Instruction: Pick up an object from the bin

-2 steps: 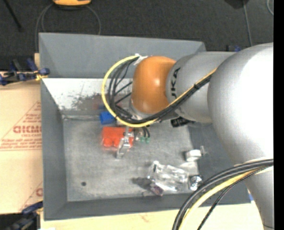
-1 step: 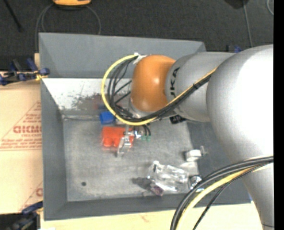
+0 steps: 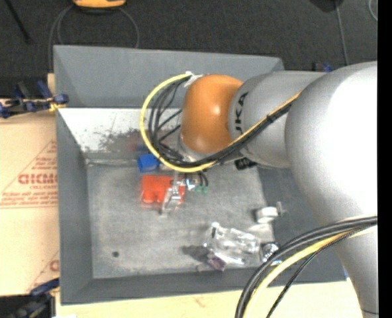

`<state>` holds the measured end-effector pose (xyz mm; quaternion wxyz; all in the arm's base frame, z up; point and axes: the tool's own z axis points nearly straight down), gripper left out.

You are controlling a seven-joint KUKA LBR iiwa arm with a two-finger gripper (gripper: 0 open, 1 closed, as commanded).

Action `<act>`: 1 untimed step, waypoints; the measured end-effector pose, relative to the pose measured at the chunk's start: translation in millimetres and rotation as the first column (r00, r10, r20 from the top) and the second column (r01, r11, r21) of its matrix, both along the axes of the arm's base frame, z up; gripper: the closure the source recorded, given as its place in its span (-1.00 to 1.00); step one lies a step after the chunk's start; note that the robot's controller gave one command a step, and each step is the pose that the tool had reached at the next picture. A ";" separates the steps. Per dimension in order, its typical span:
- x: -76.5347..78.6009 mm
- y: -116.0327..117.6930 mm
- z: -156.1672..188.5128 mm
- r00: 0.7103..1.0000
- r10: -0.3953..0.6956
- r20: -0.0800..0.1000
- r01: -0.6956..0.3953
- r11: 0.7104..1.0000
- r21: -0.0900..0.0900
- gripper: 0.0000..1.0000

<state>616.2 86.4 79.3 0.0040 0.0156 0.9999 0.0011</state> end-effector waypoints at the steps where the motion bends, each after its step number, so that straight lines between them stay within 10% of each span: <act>1: 1.5 -0.3 0.9 1.000 -0.003 -0.001 0.003 1.000 0.000 -1.00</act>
Offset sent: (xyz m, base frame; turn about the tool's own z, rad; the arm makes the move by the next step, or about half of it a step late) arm 0.0000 0.0000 0.0000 0.0000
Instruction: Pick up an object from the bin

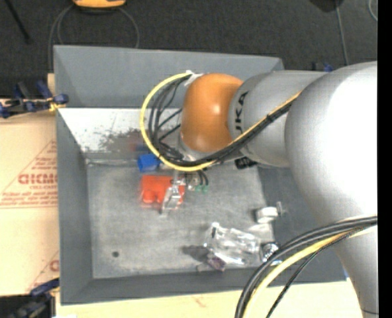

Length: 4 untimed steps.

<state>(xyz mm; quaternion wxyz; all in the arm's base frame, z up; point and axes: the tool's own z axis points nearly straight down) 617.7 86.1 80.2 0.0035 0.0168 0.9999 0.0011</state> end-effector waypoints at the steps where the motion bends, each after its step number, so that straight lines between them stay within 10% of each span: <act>1: 7.6 3.3 -2.9 1.000 0.023 -0.008 -0.023 1.000 -0.004 -1.00; 2: 9.5 4.8 -0.3 1.000 0.022 -0.002 -0.022 1.000 -0.001 1.00; 4: 14.8 4.0 97.0 1.000 0.018 0.004 -0.018 1.000 0.000 1.00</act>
Offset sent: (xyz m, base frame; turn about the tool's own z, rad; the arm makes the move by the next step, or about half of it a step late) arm 0.0047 0.0058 -0.0102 -0.0271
